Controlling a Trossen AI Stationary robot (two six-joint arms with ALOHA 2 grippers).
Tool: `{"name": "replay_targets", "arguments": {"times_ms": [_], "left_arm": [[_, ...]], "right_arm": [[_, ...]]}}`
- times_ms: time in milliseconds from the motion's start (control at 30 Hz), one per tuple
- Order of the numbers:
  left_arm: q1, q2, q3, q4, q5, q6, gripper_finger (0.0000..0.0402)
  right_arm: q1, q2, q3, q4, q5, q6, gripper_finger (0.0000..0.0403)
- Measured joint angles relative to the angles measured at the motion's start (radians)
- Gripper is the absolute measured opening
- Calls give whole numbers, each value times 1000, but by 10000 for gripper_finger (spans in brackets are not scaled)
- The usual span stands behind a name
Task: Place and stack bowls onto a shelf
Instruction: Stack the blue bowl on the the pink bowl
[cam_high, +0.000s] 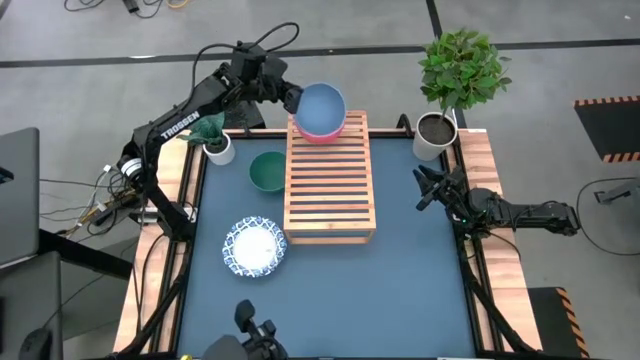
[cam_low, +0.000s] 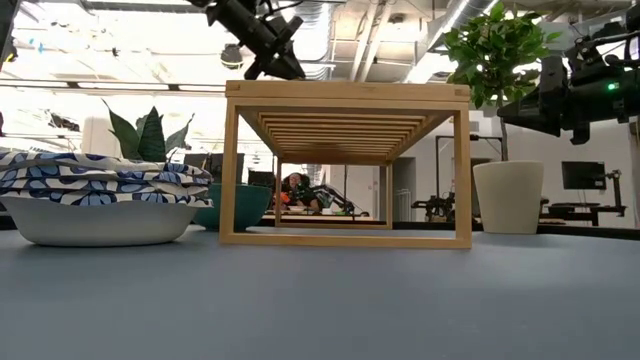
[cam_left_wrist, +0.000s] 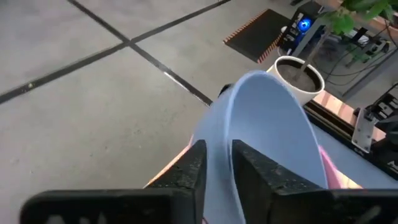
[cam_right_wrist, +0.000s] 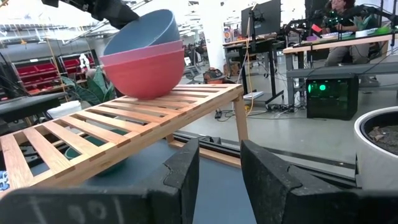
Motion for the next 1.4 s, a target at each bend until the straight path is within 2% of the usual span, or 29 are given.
{"name": "replay_targets", "arguments": {"times_ms": [200,367,500,667,867,1133,1400], "left_arm": [[-14,0,0,56,2,11,106],[-14,-1,0,133,6,23,112],[-13,-2,0,171,29,71,87],[-18,16,0,197,64,113,10],[-34,92,0,217,-82,93,2],[-38,141,0,218,-76,88,0],[-38,48,0,179,-70,92,0]], "right_arm": [[0,0,0,0,0,-2,143],[0,0,0,0,0,-1,143],[0,0,0,-5,0,-1,143],[0,0,1,-26,0,2,143],[0,0,1,-26,0,2,143],[0,0,1,-26,0,2,143],[0,0,1,-27,0,3,143]]}}
